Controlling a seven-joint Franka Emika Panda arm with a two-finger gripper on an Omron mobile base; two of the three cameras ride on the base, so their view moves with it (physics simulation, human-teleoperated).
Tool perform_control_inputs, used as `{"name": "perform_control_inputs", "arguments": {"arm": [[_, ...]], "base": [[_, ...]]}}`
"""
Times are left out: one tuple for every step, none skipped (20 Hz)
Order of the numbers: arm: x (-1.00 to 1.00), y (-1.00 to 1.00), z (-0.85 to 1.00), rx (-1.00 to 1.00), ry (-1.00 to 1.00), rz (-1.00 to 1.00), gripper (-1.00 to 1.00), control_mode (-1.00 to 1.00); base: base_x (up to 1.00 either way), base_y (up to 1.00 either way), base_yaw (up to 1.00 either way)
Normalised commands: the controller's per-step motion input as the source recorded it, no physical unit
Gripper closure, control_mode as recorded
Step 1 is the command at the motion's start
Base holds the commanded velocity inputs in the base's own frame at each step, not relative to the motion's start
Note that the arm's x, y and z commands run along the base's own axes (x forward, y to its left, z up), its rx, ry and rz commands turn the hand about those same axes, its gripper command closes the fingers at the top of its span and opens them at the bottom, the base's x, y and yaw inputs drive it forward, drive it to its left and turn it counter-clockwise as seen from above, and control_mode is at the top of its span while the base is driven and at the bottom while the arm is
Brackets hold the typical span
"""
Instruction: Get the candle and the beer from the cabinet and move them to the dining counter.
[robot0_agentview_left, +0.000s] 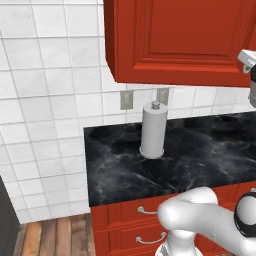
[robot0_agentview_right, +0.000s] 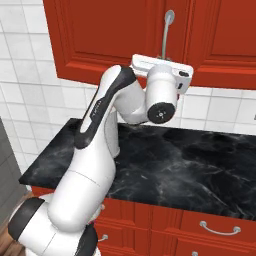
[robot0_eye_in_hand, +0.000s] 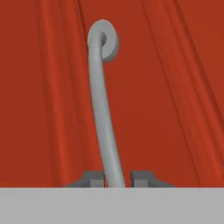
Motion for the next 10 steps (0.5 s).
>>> {"name": "perform_control_inputs", "arguments": {"arm": [[-1.0,0.37,0.0,-0.02,-0.07,0.06,1.0,-1.0],[-1.0,0.32,0.0,0.0,-0.09,0.04,1.0,-1.0],[-1.0,0.27,-0.02,0.0,-0.08,0.03,1.0,-1.0],[-1.0,0.27,-0.03,0.0,-0.08,0.03,1.0,-1.0],[-1.0,0.26,-0.03,0.0,-0.05,0.04,1.0,-1.0],[-1.0,0.27,-0.03,0.0,-0.03,0.04,1.0,-1.0],[-1.0,0.27,-0.03,0.0,-0.02,0.03,1.0,-1.0],[-1.0,0.26,-0.07,0.0,-0.01,0.03,1.0,-1.0],[-1.0,0.26,-0.15,0.0,0.0,0.02,1.0,-1.0],[-1.0,0.27,-0.24,-0.01,0.0,0.03,1.0,-1.0]], "base": [[0.0,0.0,0.0],[0.0,0.0,0.0],[0.0,0.0,0.0],[0.0,0.0,0.0],[0.0,0.0,0.0],[0.0,0.0,0.0],[0.0,0.0,0.0],[0.0,0.0,0.0],[0.0,0.0,0.0],[0.0,0.0,0.0]]}}
